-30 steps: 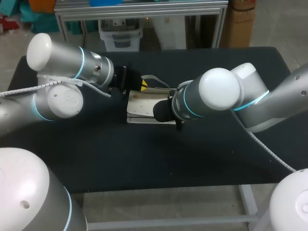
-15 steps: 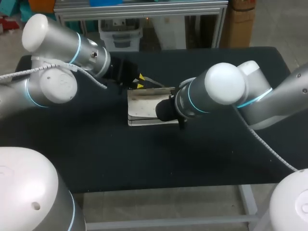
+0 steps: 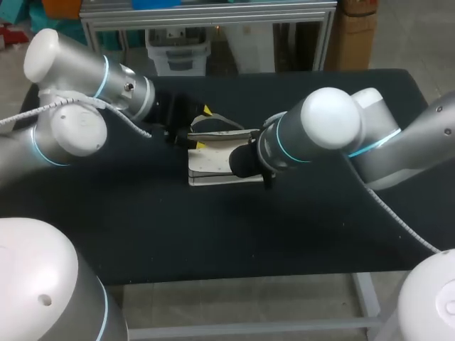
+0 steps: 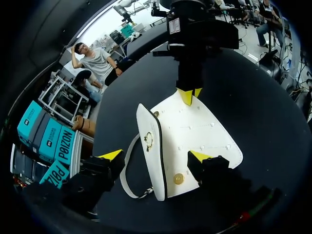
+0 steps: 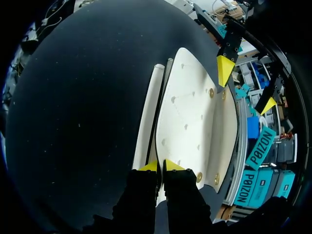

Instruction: Pick up the bag, open it, inspect its contents, close it, and place it on the opposite side

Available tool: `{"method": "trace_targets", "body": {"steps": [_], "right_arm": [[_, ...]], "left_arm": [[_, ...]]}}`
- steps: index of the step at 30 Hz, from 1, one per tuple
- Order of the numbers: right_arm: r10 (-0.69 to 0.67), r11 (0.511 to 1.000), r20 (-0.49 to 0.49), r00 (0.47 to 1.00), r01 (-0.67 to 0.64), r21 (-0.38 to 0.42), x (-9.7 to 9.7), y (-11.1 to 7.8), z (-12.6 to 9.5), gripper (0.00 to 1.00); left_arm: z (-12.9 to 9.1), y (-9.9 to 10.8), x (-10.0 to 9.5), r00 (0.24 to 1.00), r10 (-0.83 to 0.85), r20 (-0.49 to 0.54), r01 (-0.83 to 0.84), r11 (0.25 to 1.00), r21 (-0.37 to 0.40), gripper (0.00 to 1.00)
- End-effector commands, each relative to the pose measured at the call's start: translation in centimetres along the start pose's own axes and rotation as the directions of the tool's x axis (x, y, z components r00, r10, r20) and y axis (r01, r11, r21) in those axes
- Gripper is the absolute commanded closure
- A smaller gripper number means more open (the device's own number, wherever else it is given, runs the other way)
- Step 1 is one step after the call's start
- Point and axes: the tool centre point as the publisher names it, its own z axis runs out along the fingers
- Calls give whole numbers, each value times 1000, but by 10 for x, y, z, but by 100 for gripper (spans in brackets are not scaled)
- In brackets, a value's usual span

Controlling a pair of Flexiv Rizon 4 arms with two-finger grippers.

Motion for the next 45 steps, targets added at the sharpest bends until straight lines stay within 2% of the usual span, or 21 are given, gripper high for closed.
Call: {"method": "trace_targets", "body": {"steps": [1,3,6,11,14,30,35,42,44,45], "right_arm": [[-4,1000,-4,1000,4,5,0,3,6,100],[-6,1000,-5,1000,6,6,0,3,6,100],[-7,1000,-5,1000,7,8,0,3,6,100],[-7,1000,-6,1000,7,12,0,3,6,100],[-8,1000,-7,1000,8,12,1,2,7,100],[-14,1000,-8,1000,14,10,1,2,7,100],[-15,1000,-7,1000,15,11,1,2,7,100],[-19,1000,-7,1000,19,11,1,3,7,100],[-20,1000,-7,1000,20,12,1,3,7,100],[-21,1000,-8,1000,21,12,1,3,7,100]], "left_arm": [[15,1,0,1000,-8,-2,8,1000,-12,18],[20,1,-1,1000,-10,-7,10,1000,-27,23],[27,1,-2,1000,-7,-9,7,999,-54,35],[36,4,-4,1000,-16,-10,16,997,-78,42],[38,5,-5,1000,-19,-15,18,996,-87,50],[47,11,-9,998,-40,-43,33,989,-147,55],[48,12,-10,997,-51,-51,42,986,-164,60],[51,16,-11,995,-72,-66,60,982,-182,60],[51,17,-12,995,-76,-68,63,982,-180,62],[51,18,-12,995,-77,-68,64,982,-180,67]]}}
